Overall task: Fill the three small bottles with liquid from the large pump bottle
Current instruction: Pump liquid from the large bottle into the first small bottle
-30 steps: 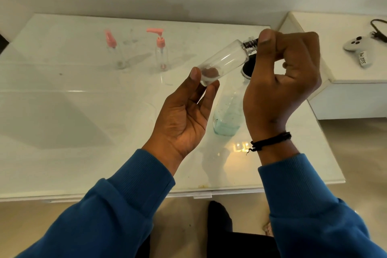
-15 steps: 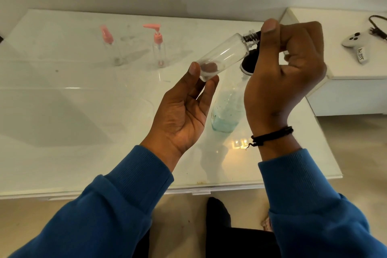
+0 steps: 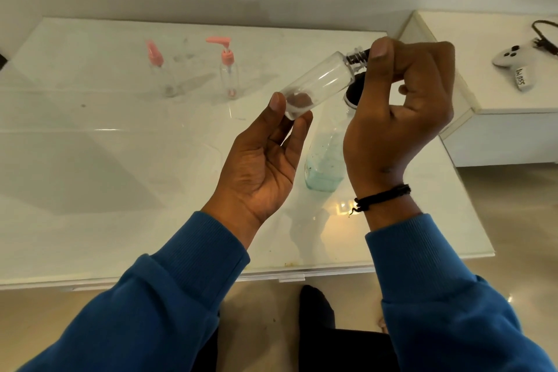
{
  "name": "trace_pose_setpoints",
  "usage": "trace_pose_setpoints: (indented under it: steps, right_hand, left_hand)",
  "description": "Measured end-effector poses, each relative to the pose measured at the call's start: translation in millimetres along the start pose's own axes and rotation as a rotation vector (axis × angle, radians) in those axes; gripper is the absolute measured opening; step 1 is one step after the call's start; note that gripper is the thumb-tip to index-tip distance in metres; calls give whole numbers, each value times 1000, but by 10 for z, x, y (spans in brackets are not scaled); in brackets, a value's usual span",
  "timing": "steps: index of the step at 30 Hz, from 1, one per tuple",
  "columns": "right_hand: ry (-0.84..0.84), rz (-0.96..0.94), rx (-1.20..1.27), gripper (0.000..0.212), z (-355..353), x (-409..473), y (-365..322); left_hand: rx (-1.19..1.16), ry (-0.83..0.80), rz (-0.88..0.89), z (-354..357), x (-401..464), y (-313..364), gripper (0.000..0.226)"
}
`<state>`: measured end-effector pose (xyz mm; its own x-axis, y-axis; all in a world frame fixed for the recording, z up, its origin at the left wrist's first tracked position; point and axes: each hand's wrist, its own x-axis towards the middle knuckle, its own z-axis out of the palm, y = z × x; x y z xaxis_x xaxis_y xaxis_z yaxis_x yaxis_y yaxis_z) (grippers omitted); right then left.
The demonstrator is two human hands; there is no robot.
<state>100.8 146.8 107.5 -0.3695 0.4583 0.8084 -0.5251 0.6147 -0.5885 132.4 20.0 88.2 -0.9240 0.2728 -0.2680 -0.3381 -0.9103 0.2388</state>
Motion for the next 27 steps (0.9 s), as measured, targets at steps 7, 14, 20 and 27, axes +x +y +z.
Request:
trace_pose_setpoints:
  steps: [7,14,20,27]
  right_hand:
    - [13,-19,-40,32,-6,61,-16]
    - [2,-27,-55,28,-29,26,8]
    - [24,-33,-55,26,-6,-30,4]
    - [15,-24,-53,29,-8,47,4]
  left_hand:
    - [22,-15,5,15,11,5,51]
    - [21,-30,-11,28,-8,7,46]
    - [0,-12,-9,14,-4,12,44]
    - [13,-20,-1,19,7,11,48]
